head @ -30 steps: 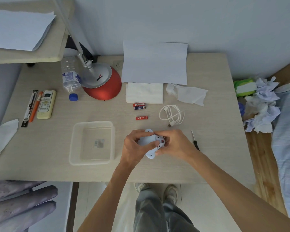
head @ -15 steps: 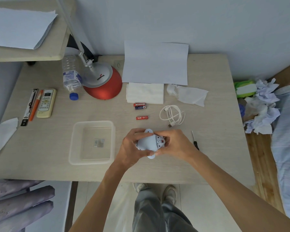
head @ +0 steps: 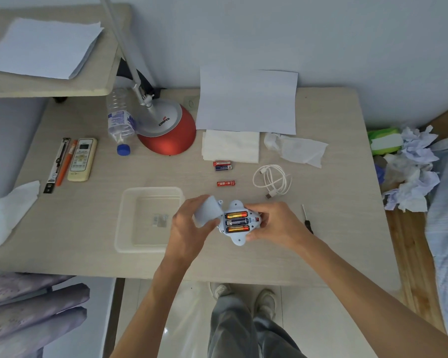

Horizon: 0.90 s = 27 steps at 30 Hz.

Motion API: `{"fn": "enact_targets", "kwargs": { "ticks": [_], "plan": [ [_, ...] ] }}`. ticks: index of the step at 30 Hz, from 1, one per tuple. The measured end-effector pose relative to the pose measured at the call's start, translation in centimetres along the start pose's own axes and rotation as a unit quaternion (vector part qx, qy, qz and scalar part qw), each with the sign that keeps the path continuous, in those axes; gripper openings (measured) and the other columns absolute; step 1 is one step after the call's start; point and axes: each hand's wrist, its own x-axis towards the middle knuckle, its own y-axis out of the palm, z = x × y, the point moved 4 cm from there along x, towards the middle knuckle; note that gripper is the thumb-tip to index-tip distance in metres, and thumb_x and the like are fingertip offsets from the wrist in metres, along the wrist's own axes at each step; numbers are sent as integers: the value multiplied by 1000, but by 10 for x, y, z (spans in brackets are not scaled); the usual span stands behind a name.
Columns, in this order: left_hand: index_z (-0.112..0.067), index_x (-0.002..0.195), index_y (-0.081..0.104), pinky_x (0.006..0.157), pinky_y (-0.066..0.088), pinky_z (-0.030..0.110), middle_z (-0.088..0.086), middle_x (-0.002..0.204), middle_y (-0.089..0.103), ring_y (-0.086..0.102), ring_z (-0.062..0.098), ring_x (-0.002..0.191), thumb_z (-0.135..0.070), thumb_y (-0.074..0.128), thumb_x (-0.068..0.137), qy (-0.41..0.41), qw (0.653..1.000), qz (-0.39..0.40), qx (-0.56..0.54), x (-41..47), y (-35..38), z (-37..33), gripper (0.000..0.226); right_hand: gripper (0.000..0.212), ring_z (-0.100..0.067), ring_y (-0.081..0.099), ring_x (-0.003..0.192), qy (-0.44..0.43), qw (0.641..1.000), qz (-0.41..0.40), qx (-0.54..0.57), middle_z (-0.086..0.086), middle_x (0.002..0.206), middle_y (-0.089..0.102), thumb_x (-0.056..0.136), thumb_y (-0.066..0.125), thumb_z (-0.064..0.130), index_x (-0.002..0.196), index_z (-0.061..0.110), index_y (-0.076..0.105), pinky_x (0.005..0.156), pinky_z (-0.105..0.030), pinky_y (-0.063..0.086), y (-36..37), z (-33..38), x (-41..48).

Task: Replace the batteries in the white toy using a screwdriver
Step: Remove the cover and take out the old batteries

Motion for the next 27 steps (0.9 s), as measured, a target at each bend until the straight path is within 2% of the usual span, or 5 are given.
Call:
{"fn": "enact_targets", "kwargs": {
  "ticks": [3,5,13,17,27],
  "plan": [
    [-14,141,64,105,54,37,4,138,64,60,23,123,-14,89,88,12,997,23,76,1,7,5,59,67,-12,82,103,-1,1000,-2,1,8,110,85,68,99,13,131,24,79,92,-50,66,0,-2,-1],
    [-15,142,62,109,53,45,5,141,61,58,28,129,-11,86,89,12,993,44,112,1,12,9,58,67,-12,82,103,-2,1000,-2,0,8,111,85,69,99,13,132,24,78,92,-50,67,0,-2,-2],
    [-20,140,70,115,38,35,12,157,50,44,34,147,-9,93,81,17,987,76,139,-9,-1,44,65,68,-13,82,104,11,1000,-5,12,8,111,85,69,101,13,132,26,78,94,-51,66,-3,-7,-7],
    [-32,138,71,116,39,34,5,161,45,40,28,149,-18,97,79,19,986,84,142,-11,-13,61,66,68,-13,82,105,14,1000,-4,25,8,112,85,70,100,10,132,28,78,95,-51,66,-4,-9,-9],
    [-34,149,62,118,45,39,-2,157,50,42,22,147,-31,98,77,29,983,90,157,-10,-26,56,80,68,-15,82,105,13,999,-3,34,7,112,85,70,100,10,132,27,78,94,-52,66,-4,-11,-10]
  ]
}}
